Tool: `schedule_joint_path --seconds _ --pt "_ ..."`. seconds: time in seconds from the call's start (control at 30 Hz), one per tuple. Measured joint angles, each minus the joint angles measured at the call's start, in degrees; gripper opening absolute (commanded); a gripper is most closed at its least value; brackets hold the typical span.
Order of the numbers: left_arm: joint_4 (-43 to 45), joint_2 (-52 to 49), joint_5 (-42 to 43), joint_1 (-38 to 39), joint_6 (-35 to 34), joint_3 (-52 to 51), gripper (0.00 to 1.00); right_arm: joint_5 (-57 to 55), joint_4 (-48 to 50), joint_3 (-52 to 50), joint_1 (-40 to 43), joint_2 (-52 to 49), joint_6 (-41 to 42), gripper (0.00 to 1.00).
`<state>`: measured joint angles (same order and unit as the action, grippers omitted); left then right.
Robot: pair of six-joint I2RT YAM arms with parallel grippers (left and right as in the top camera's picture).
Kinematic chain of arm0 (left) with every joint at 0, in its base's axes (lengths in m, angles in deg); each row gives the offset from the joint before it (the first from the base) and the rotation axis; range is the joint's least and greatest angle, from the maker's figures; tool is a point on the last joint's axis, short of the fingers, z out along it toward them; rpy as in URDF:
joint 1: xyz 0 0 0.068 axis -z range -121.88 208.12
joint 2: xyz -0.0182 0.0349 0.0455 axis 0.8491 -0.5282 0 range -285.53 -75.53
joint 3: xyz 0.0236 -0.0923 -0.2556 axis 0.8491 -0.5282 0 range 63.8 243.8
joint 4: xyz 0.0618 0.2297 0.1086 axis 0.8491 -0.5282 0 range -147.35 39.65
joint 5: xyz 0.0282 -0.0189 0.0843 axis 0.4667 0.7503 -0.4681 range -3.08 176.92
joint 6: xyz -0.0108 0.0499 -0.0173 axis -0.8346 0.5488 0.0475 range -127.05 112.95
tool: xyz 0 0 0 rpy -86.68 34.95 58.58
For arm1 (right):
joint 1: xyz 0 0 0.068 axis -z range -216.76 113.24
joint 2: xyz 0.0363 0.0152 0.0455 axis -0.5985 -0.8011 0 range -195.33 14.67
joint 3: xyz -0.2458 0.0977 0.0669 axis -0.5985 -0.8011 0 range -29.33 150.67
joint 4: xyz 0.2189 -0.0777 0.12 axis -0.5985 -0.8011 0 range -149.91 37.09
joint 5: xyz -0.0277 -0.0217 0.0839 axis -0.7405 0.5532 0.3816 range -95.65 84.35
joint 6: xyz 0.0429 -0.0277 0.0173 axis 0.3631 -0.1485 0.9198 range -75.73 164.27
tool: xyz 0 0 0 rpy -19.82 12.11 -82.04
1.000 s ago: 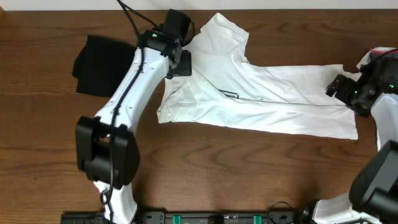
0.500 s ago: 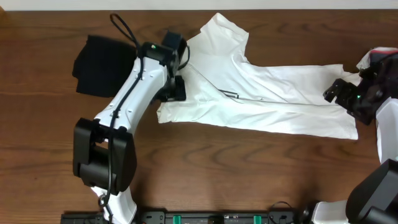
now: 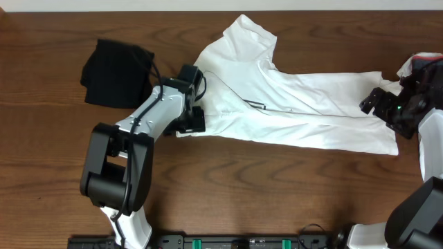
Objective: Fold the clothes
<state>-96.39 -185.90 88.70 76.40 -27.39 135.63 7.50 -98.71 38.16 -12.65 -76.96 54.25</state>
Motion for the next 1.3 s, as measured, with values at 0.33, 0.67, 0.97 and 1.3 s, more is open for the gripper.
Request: schedule_joint_path --seconds 0.33,0.67,0.97,1.3 --pt "0.59 -0.11 0.68 -1.2 -2.1 -1.95 0.48 0.0 0.0 0.0 0.0 0.0 0.0 0.99" --pt "-12.26 -0.11 0.81 -4.11 -7.1 -2.93 0.45 0.0 0.0 -0.02 0.0 0.0 0.0 0.99" --pt "-20.57 -0.11 0.81 -4.37 -8.11 -3.04 0.45 0.0 0.0 0.0 0.0 0.0 0.0 0.99" --pt "-23.87 -0.09 0.24 -4.37 -8.37 -3.04 0.43 0.0 0.0 0.0 0.0 0.0 0.0 0.99"
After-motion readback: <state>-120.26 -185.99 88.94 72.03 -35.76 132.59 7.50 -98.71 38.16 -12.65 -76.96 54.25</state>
